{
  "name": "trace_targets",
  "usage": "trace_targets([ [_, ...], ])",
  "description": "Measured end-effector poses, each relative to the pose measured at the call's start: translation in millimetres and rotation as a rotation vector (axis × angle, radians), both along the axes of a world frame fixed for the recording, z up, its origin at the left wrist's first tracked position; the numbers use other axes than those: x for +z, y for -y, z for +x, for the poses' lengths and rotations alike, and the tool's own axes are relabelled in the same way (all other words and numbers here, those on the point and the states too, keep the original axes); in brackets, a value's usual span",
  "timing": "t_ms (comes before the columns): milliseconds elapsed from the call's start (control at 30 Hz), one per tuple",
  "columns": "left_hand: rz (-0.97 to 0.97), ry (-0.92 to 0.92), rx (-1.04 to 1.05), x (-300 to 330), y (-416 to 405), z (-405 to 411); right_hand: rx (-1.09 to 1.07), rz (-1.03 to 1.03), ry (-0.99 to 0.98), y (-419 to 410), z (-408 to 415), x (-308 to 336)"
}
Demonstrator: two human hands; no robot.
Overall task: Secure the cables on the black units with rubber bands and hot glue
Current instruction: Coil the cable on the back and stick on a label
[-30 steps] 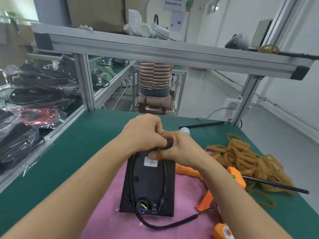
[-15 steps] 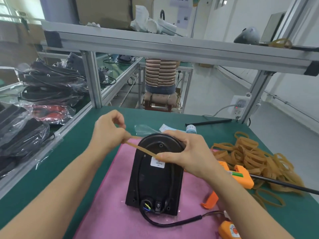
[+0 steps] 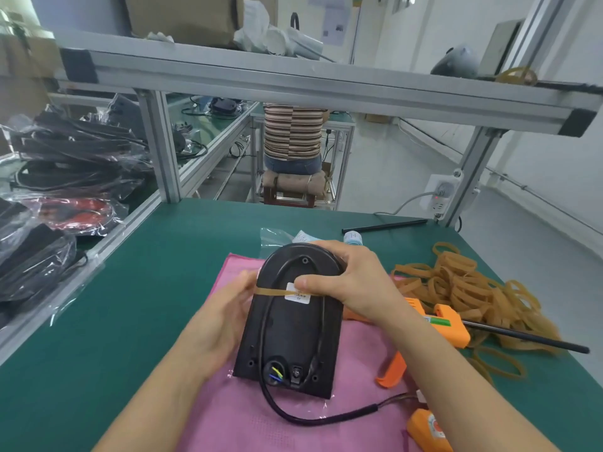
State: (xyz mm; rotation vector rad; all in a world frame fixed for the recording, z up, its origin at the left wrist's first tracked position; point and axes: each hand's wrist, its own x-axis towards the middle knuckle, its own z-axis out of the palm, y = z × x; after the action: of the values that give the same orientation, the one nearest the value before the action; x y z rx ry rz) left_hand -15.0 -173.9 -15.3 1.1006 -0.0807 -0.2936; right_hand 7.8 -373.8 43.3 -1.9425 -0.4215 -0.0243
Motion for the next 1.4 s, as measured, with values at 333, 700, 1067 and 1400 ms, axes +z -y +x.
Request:
trace_targets([
  [333,-0.015,-0.087,0.201,-21,5,2,-0.350,-0.070,0.337,23,-9,-20],
  [700,0.062,-0.010,0.254,-18,11,-3,-0.167,-0.826,0.706,1,-10,-9],
  [1067,-0.003,0.013,0.241,-18,13,-2,0.057,-0.897,0.762,16,-10,-12],
  [1400,-0.018,0.022,0.170,-18,12,-2,0.065,-0.468,0.277,29,-26,-44],
])
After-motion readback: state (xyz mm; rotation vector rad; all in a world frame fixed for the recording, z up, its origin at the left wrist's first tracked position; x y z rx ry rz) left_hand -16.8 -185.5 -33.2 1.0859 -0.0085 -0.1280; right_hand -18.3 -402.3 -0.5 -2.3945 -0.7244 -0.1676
